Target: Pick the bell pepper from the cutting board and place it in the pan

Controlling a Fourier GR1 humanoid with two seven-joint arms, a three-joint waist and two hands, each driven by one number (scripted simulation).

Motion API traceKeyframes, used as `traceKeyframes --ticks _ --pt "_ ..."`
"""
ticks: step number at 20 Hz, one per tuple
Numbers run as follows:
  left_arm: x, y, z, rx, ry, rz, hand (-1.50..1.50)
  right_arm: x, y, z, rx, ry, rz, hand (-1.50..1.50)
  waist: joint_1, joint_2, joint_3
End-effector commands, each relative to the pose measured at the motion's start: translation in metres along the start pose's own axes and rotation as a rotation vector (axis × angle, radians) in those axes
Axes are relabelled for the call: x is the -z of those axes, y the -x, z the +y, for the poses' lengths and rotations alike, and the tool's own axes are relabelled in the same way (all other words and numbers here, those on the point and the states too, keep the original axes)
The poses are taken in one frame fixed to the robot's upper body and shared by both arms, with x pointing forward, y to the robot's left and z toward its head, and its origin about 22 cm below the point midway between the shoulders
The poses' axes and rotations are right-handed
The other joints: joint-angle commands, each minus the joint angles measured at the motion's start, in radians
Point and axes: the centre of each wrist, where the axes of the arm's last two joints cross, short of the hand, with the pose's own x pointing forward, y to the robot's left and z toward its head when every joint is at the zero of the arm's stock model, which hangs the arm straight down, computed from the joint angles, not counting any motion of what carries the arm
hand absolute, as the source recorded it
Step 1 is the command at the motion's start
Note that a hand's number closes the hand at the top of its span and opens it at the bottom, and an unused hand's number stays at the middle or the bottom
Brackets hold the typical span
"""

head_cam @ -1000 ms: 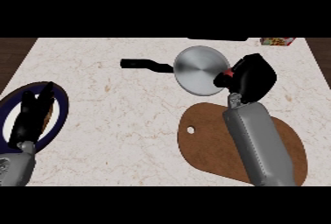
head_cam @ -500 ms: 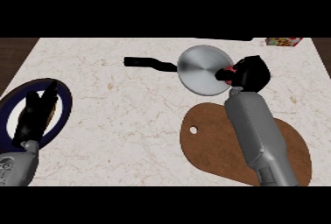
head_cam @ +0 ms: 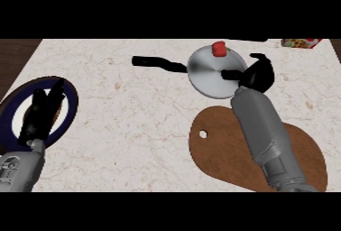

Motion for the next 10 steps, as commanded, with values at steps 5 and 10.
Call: traceKeyframes --ticks 5,10 --pt "-0.002 0.002 -0.003 -0.005 0.013 0.006 0.0 0.008 0.005 0.003 0.162 0.114 -0.035 -1.5 0.008 0.0 0.001" --pt "0.002 0.004 0.005 0.014 -0.004 0.002 0.0 0.011 -0.013 -0.003 0.268 0.211 -0.077 -1.5 0.003 0.0 -0.001"
